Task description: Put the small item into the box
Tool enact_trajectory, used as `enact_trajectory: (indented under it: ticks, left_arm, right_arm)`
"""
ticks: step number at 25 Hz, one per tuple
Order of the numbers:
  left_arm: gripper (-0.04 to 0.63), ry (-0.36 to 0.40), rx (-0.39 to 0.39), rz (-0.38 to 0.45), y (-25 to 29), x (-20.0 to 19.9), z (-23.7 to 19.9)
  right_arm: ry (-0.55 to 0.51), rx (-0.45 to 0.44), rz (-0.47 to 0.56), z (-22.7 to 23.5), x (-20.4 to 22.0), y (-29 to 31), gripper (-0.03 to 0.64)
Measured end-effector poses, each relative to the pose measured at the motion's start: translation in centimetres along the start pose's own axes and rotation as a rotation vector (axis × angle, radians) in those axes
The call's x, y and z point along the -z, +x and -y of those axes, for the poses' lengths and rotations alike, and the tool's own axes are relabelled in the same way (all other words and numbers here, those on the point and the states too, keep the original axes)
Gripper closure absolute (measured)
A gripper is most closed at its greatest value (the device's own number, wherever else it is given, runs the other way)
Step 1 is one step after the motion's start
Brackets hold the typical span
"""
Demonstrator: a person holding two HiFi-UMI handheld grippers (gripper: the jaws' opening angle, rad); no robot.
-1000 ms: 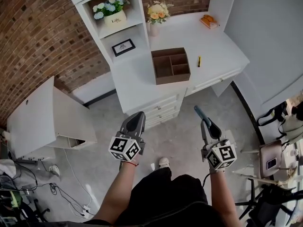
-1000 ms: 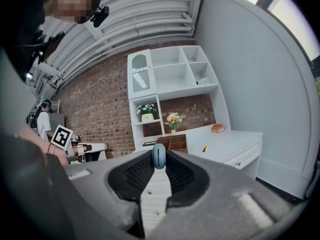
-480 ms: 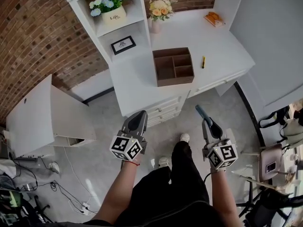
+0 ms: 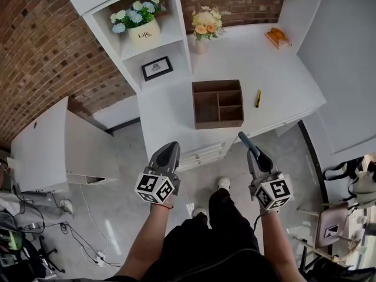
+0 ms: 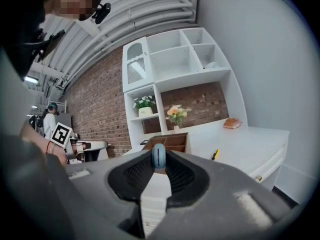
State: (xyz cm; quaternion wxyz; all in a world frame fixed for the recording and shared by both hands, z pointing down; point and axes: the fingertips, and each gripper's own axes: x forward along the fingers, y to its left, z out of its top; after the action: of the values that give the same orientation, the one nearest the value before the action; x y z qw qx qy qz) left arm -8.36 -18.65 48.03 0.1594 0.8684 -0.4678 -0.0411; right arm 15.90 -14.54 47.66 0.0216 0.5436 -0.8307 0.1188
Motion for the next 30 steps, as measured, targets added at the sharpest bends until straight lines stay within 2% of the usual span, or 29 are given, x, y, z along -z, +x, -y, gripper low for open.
enact_trajectory:
  ticks: [15,30]
  left_arm:
    - [0.592,-0.032,-0.106,0.002,5.7,0.3,-2.5]
    - [0.592,-0.032,-0.214,-0.003,6.0,0.3,-2.8]
  right_arm:
    - [-0.019,-0.106,-0.085,4.3,0.3,8.3,0.552]
    - [-0.141,-0.164,-0.281,4.5,1.6,12.1,0.552]
